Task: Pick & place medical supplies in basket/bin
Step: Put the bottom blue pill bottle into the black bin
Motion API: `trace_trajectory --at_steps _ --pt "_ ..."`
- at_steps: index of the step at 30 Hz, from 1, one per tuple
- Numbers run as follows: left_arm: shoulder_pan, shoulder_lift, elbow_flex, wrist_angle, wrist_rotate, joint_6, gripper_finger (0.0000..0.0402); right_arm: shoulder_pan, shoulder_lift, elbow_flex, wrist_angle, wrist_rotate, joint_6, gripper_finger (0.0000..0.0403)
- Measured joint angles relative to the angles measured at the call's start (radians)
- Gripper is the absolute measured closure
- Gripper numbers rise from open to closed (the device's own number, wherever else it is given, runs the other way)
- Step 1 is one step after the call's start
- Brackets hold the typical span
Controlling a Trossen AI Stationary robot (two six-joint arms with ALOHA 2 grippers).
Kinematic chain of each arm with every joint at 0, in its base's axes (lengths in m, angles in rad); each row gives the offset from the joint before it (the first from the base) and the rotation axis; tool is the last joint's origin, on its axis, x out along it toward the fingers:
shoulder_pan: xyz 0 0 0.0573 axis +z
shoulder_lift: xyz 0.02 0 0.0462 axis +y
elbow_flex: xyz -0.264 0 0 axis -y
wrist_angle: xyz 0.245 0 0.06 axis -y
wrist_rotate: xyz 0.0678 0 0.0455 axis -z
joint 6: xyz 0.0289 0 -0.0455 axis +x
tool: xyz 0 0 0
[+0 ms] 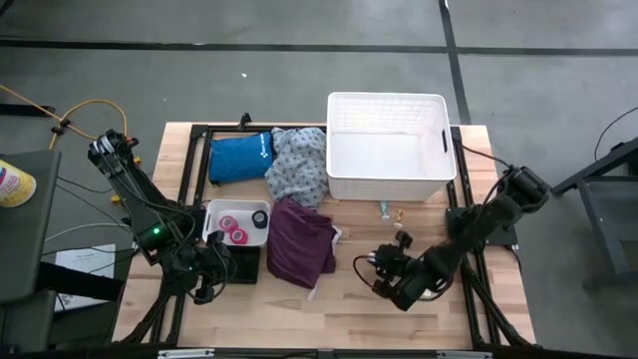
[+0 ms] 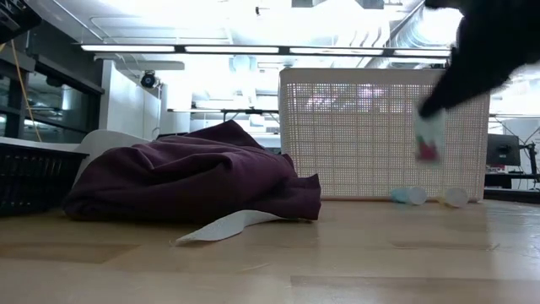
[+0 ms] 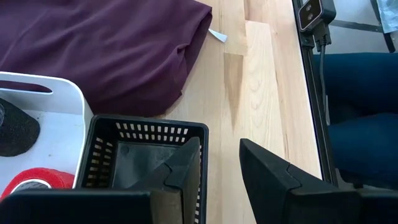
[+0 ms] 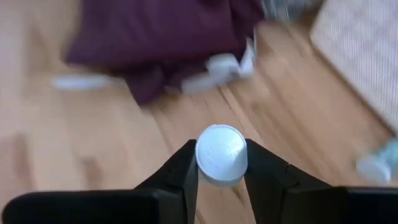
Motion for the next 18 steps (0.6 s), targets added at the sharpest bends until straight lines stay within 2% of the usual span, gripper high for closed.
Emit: trace_trajectory --at_steps 7,15,18 --pt "0.000 0.000 0.000 0.000 0.000 0.000 0.0294 -0.046 -0.080 0.002 0.141 -0.022 -0.209 0.0305" --pt "0.000 0.000 0.000 0.000 -0.002 0.000 0.0294 -0.094 -0.080 0.002 0.211 -0.111 -0.260 0.0305" --pt "0.000 0.000 0.000 0.000 -0.003 0.000 0.0294 -0.117 -0.079 0.002 0.272 -0.137 -0.333 0.0305"
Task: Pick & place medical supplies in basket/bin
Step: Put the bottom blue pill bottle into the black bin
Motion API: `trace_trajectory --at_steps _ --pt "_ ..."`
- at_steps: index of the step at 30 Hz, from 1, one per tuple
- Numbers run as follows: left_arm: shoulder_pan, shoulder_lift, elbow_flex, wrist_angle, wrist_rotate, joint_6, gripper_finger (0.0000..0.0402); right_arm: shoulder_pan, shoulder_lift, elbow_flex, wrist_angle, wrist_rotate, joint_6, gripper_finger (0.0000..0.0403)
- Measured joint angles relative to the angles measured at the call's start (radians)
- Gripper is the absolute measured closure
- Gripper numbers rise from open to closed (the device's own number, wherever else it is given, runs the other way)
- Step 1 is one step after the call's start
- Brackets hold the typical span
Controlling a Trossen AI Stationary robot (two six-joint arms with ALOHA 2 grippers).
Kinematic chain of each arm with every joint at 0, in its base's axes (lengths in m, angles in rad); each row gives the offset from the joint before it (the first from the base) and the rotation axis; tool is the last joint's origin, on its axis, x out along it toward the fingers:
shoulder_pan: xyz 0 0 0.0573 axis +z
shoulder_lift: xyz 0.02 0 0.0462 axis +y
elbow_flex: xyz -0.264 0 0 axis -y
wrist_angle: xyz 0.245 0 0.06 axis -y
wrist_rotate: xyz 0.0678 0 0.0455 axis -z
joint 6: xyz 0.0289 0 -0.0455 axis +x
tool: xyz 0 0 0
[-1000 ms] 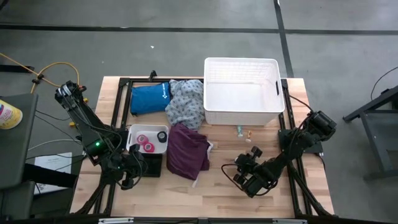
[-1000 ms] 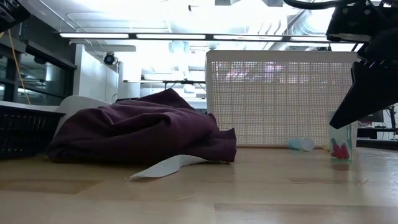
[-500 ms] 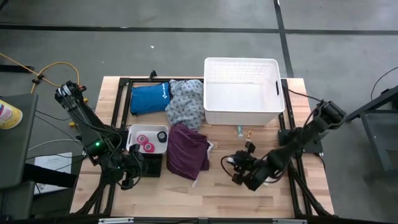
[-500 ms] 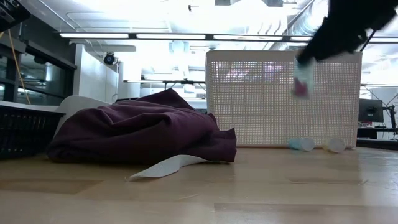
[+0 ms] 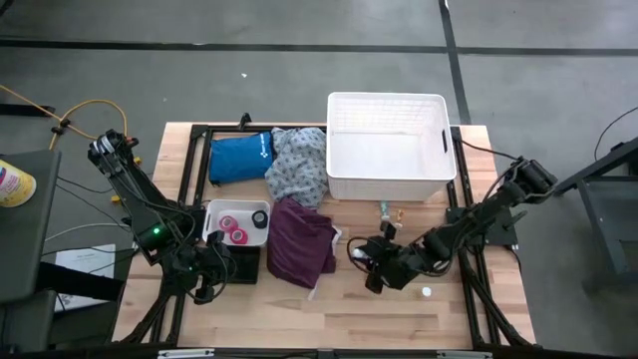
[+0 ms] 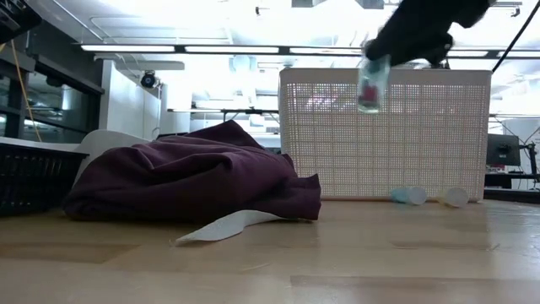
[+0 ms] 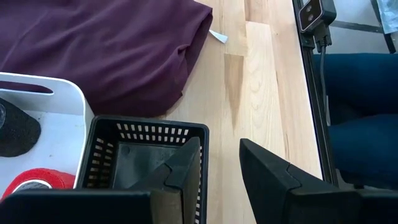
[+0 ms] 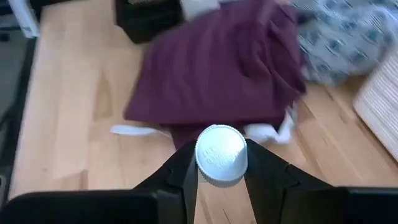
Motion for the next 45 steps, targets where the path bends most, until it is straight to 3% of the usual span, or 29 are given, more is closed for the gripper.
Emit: trace_trajectory --at_steps 9,27,45 --pt "0.000 0.000 0.000 0.003 0.000 0.000 0.0294 -0.101 0.094 0.033 0.234 -0.125 -0.239 0.0305" --pt "0.000 0.000 0.000 0.007 0.001 0.000 0.0294 -0.215 0.438 0.480 0.245 -0.315 -0.597 0.0304" --pt "0.000 0.000 0.000 0.007 -0.025 0.030 0.0294 -0.223 0.465 0.512 0.260 -0.361 -0.603 0.0304"
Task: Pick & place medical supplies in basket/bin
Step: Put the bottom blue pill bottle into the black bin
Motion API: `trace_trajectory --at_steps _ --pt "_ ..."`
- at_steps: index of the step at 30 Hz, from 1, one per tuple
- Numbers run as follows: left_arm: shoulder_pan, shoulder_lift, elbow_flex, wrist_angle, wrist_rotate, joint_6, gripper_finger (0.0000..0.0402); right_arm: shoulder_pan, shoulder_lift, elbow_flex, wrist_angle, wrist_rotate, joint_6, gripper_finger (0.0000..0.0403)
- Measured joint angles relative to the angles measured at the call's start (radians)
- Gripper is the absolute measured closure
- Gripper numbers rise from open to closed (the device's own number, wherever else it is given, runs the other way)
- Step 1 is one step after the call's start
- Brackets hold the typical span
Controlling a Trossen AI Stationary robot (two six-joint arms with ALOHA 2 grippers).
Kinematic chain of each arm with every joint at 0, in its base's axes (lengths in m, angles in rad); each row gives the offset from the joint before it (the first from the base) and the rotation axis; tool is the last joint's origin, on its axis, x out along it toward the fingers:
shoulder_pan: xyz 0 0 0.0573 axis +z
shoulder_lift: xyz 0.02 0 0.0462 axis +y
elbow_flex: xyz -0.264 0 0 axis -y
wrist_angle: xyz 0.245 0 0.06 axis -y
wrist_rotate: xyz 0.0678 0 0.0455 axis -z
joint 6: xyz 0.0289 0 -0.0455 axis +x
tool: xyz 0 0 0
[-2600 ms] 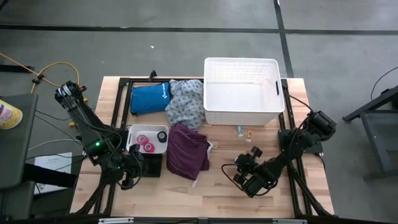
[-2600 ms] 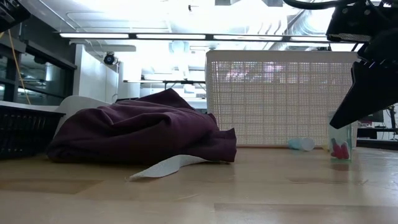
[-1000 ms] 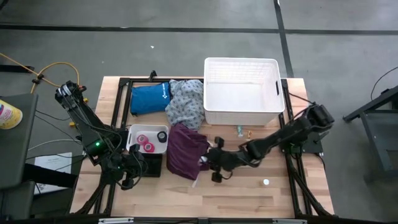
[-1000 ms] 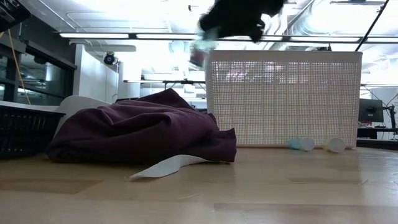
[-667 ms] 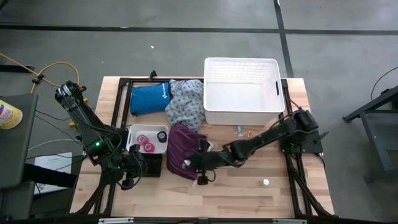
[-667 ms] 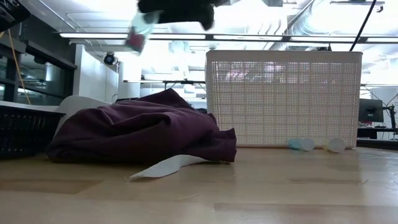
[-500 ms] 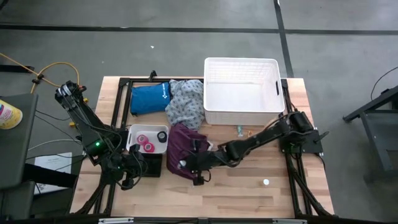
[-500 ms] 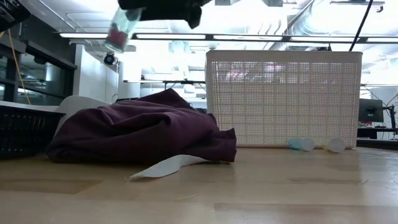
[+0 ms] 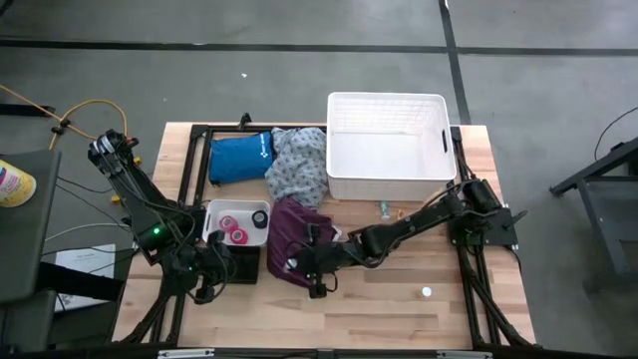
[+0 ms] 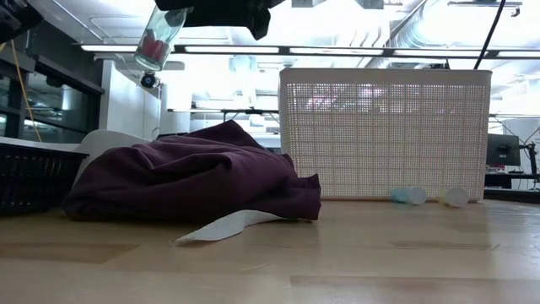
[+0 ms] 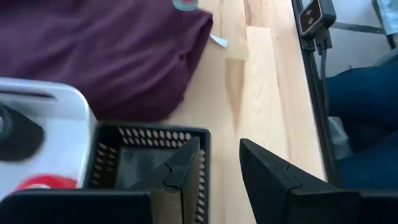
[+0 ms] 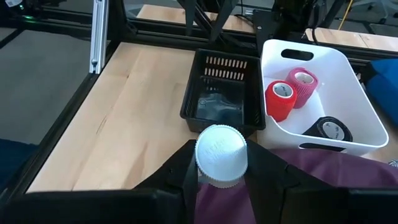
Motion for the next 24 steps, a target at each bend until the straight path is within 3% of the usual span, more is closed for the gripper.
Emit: trace_trajectory --at_steps 4,10,20,24 --pt "0.011 0.000 0.000 0.008 -0.021 0.084 0.0294 0.000 0.000 0.000 0.006 0.000 0.000 0.0304" --pt "0.013 0.000 0.000 0.021 -0.026 0.090 0.0294 0.000 0.000 0.000 0.036 0.000 0.000 0.0304" --pt "0.079 0.000 0.000 0.116 -0.199 0.093 0.0294 0.000 0.000 0.000 0.093 0.000 0.000 0.0304" --pt "0.131 0.000 0.000 0.132 -0.204 0.093 0.0294 0.000 0.000 0.000 0.121 0.000 0.000 0.0304"
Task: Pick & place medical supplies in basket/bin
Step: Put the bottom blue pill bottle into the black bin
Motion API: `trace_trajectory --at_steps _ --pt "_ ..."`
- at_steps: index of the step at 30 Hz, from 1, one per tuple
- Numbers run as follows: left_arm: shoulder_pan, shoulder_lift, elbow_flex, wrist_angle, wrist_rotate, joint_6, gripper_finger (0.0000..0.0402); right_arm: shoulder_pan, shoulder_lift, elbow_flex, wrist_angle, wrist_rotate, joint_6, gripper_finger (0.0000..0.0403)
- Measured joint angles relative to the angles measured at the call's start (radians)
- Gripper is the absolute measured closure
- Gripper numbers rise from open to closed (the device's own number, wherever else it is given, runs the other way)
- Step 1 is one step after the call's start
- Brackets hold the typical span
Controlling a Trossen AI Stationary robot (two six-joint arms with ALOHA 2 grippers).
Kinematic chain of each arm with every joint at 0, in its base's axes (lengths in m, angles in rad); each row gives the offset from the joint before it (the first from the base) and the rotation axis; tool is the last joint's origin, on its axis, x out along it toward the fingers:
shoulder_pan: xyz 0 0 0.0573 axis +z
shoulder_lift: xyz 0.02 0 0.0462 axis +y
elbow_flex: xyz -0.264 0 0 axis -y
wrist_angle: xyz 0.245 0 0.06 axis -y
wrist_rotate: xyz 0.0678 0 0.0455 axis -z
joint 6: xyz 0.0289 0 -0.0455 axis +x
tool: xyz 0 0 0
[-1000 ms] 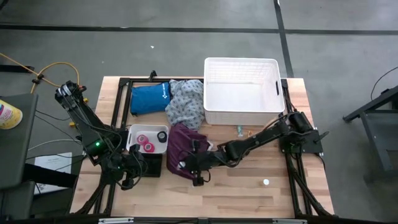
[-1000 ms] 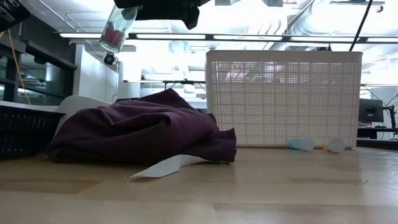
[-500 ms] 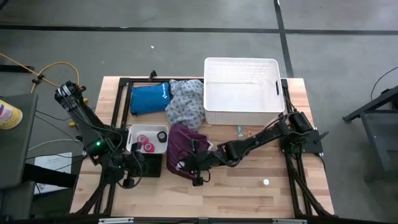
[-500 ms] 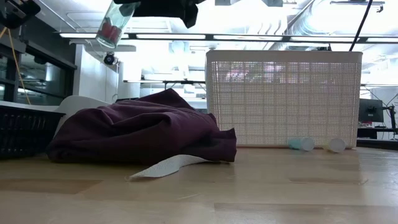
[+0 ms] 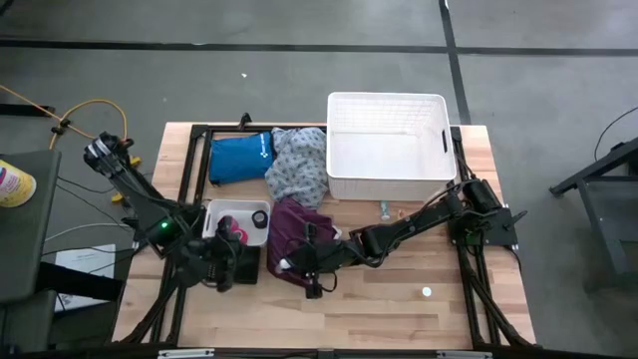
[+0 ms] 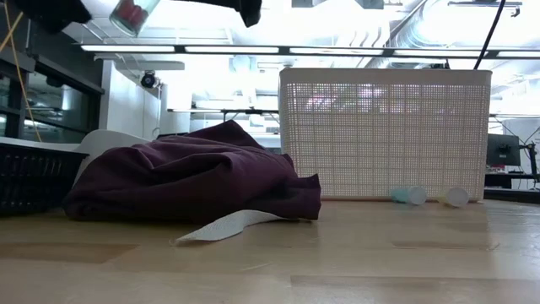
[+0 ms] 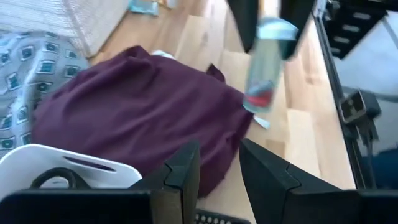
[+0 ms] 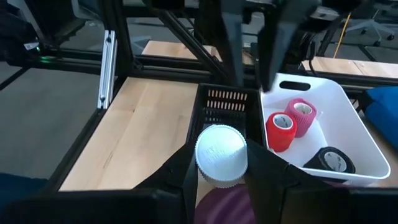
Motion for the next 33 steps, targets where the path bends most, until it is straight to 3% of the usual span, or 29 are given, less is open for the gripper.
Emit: trace_trajectory --at_steps 10,20,24,33 --pt "0.085 0.000 0.000 0.013 0.010 -0.002 0.0294 0.000 0.000 0.000 0.027 0.006 -0.033 0.0304" --pt "0.102 0.000 0.000 0.051 0.015 0.038 0.0294 -0.019 0.000 0.000 0.052 0.006 -0.044 0.0304" --pt "0.102 0.000 0.000 0.052 0.071 0.069 0.0293 -0.020 0.000 0.000 0.052 0.004 -0.044 0.0304" --pt "0.106 0.000 0.000 0.056 0.083 0.121 0.0243 -0.020 0.000 0.000 0.051 0.004 -0.045 0.0304"
